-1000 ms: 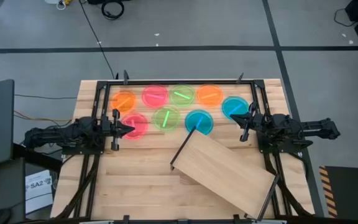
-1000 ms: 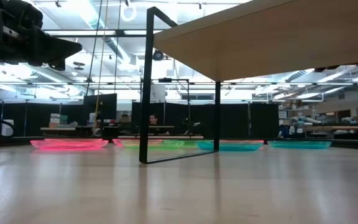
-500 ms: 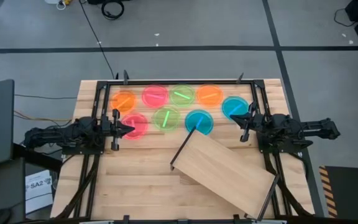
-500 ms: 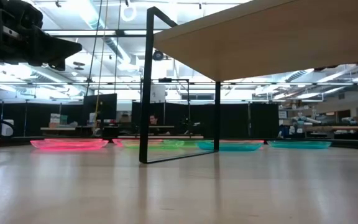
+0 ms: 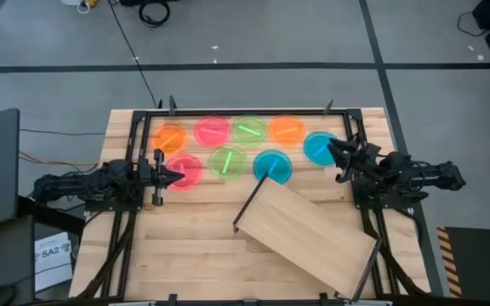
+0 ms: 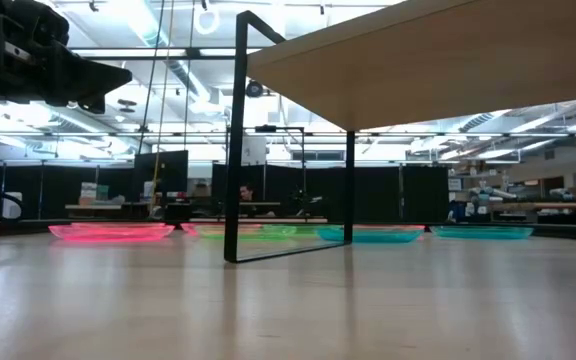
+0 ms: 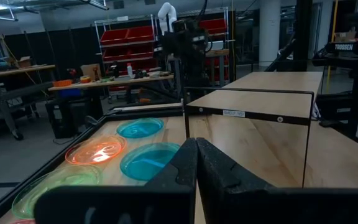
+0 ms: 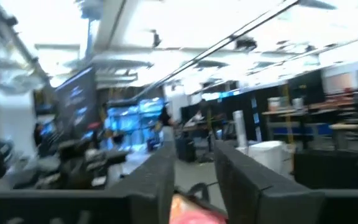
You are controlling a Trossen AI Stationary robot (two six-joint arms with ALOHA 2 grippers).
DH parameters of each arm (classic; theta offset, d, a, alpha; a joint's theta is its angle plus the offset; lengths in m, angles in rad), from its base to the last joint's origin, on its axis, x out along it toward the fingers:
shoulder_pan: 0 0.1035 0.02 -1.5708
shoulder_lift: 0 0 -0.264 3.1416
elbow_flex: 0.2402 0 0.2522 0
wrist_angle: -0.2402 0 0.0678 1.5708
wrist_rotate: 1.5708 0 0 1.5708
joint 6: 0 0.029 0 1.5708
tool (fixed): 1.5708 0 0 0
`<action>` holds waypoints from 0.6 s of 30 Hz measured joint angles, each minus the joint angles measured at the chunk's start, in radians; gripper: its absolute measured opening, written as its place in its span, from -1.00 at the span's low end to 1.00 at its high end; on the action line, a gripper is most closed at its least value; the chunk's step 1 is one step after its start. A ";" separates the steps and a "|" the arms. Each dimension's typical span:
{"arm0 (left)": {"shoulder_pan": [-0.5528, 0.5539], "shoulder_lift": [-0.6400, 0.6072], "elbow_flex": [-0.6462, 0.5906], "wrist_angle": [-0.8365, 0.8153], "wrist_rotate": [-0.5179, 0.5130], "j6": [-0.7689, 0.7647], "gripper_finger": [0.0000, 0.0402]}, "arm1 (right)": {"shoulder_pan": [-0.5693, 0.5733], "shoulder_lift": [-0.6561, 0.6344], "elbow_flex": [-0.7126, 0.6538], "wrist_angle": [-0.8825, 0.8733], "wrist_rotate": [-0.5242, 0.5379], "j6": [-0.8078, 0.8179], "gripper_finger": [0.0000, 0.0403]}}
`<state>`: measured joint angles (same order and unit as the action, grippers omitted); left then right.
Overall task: Place and stack plates onto a shelf
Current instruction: Put the top right transparent blue plate on the shelf
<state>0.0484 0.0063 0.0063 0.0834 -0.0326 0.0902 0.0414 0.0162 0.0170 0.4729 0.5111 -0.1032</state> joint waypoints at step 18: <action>0.000 0.000 0.000 0.000 0.000 0.000 -0.95 | 0.000 0.036 0.132 -0.076 0.075 0.083 0.02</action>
<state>0.0485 0.0063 0.0063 0.0834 -0.0328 0.0906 0.0418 0.0526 0.1485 0.3972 0.5864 -0.0200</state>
